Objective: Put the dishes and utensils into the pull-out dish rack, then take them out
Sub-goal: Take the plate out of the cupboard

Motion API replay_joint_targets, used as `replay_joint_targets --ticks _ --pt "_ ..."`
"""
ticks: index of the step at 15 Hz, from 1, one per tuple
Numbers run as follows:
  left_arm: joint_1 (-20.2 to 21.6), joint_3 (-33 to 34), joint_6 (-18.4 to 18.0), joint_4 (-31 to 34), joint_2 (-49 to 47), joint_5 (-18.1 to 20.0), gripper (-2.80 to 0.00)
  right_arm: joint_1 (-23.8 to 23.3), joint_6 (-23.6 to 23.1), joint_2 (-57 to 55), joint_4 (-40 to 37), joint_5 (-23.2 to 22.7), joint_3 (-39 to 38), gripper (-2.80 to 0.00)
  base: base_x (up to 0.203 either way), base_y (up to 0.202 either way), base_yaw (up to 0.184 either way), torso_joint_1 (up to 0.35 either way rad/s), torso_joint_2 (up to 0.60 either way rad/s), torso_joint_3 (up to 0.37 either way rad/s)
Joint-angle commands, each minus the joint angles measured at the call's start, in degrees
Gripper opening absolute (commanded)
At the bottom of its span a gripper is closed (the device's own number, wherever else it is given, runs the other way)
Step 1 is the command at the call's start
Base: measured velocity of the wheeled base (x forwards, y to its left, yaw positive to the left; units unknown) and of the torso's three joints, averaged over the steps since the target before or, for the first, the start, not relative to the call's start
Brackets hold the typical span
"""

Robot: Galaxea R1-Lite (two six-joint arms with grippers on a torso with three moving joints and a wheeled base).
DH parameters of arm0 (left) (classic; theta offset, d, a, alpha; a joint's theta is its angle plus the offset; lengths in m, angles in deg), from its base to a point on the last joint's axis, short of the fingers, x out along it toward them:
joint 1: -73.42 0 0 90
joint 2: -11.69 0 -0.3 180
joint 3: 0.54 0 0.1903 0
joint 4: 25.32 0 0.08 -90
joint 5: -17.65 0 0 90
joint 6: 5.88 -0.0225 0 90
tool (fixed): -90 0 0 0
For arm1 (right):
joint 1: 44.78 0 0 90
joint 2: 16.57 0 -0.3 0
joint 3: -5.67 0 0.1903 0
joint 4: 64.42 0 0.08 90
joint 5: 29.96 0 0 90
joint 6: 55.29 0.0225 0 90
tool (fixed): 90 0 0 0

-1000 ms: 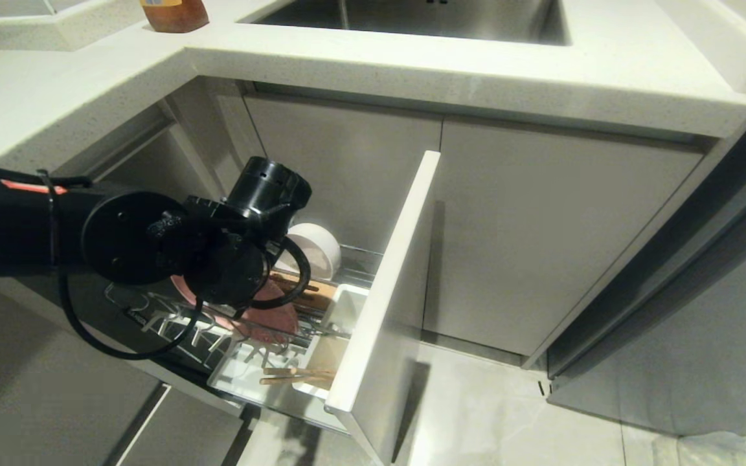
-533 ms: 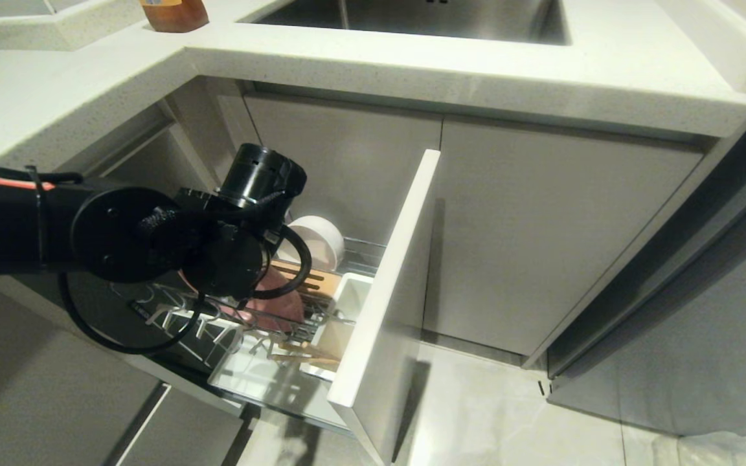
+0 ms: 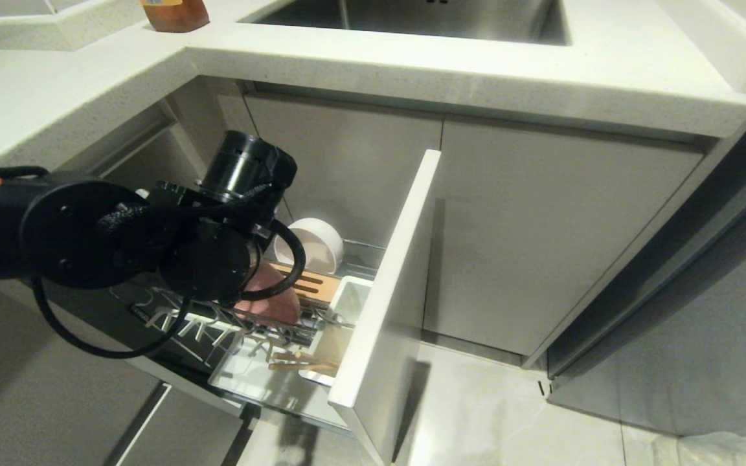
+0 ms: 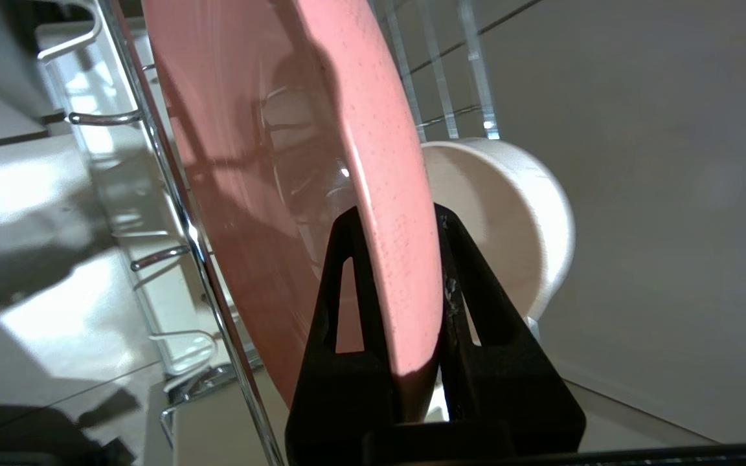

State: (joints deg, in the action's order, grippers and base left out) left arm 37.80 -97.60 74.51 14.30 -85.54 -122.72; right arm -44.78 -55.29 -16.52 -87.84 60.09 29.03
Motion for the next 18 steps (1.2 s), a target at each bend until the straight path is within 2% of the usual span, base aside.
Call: replay_joint_targets --ticks 1,4,7,13,15,18 --pt "-2.15 -0.17 0.2 1.05 4.1 -1.86 -2.8 0.0 0.0 -0.05 0.03 -0.05 0.0 -2.8 0.0 0.0 0.0 0.0 0.0 0.0" --pt "-5.39 -0.36 -0.14 3.87 8.84 -4.18 -2.8 0.0 0.0 -0.05 0.03 -0.02 0.0 -2.8 0.0 0.0 0.0 0.0 0.0 0.0" --pt "-8.98 -0.87 -2.87 5.38 14.5 -4.9 -2.8 0.0 0.0 -0.05 0.05 0.04 0.0 -2.8 0.0 0.0 0.0 0.0 0.0 0.0" --pt "-19.03 -9.67 -18.15 5.54 21.39 -5.21 -2.8 0.0 0.0 -0.05 0.0 -0.02 0.0 -2.8 0.0 0.0 0.0 0.0 0.0 0.0" --pt "-22.37 -14.78 -25.14 5.49 22.64 -5.98 -2.8 0.0 0.0 -0.05 -0.01 0.03 0.0 -2.8 0.0 0.0 0.0 0.0 0.0 0.0" --pt "-23.26 -23.1 -37.98 5.0 23.83 -6.62 -2.8 0.0 0.0 -0.05 -0.02 0.01 0.0 -2.8 0.0 0.0 0.0 0.0 0.0 0.0"
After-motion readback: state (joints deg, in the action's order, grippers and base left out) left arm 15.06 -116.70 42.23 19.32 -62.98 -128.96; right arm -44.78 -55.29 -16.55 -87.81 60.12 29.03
